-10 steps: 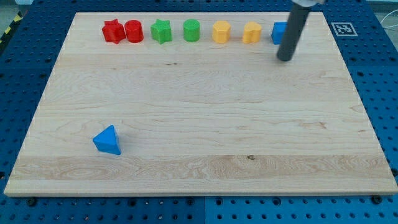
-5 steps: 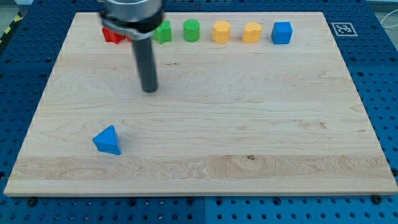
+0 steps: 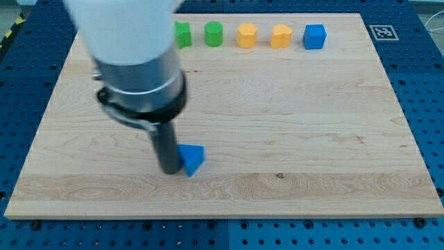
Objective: Slide the blue triangle towards the blue cube
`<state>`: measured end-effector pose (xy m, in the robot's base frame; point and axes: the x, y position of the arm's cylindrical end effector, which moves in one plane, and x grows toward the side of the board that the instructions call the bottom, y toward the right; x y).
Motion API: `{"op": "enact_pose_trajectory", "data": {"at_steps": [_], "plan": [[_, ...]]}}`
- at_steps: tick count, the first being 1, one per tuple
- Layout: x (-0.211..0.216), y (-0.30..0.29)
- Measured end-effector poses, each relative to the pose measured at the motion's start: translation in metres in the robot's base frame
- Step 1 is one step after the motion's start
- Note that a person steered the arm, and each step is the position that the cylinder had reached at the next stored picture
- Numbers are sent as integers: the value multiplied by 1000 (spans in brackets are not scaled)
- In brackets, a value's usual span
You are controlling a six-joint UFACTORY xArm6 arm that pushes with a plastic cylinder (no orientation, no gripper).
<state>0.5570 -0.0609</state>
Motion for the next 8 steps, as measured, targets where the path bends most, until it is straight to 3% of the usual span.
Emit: {"op": "enact_pose_trajectory", "data": {"at_steps": [2,3,5,8], "plan": [[0,123],[-17,153],[-11,103],[-74,86]]}}
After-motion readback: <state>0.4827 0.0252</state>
